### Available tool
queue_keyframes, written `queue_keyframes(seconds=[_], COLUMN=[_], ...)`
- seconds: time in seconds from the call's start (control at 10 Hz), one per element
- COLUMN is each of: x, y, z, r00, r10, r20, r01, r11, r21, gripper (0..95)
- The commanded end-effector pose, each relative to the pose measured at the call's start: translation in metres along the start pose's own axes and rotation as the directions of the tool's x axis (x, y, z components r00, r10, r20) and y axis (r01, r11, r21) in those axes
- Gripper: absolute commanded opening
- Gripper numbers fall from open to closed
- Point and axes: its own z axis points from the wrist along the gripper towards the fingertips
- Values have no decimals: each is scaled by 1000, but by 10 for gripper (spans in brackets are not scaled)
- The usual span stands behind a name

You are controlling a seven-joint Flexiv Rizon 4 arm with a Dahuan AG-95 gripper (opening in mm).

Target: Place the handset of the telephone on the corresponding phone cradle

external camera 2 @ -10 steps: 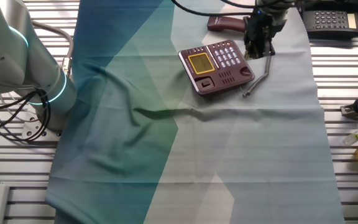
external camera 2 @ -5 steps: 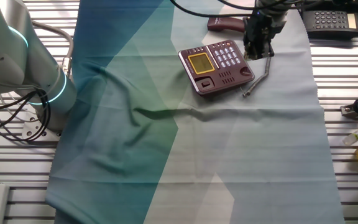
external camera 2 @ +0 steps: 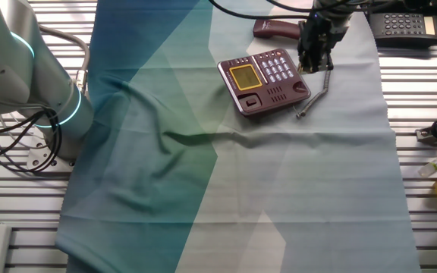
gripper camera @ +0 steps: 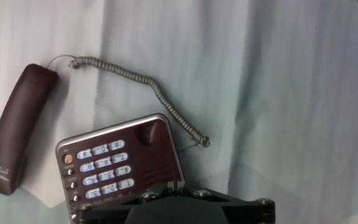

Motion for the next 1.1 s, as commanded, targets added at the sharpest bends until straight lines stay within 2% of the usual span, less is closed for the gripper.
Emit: queue_keyframes(seconds=[0.1,0.3,0.4,0.5,0.8,1.0,1.1], x=[-1,-1,-1,-1,-1,-1,-1], y=[0,0,0,0,0,0,0], z=[0,0,0,0,0,0,0], r00=[1000,995,990,984,956,945,949], r10=[-29,-96,-138,-177,-292,-327,-314], r20=[-4,-17,-13,-8,-28,-18,-23], r01=[29,95,137,176,288,324,310], r11=[1000,995,990,983,953,940,945], r21=[-9,-34,-43,-54,-93,-103,-103], gripper=[0,0,0,0,0,0,0])
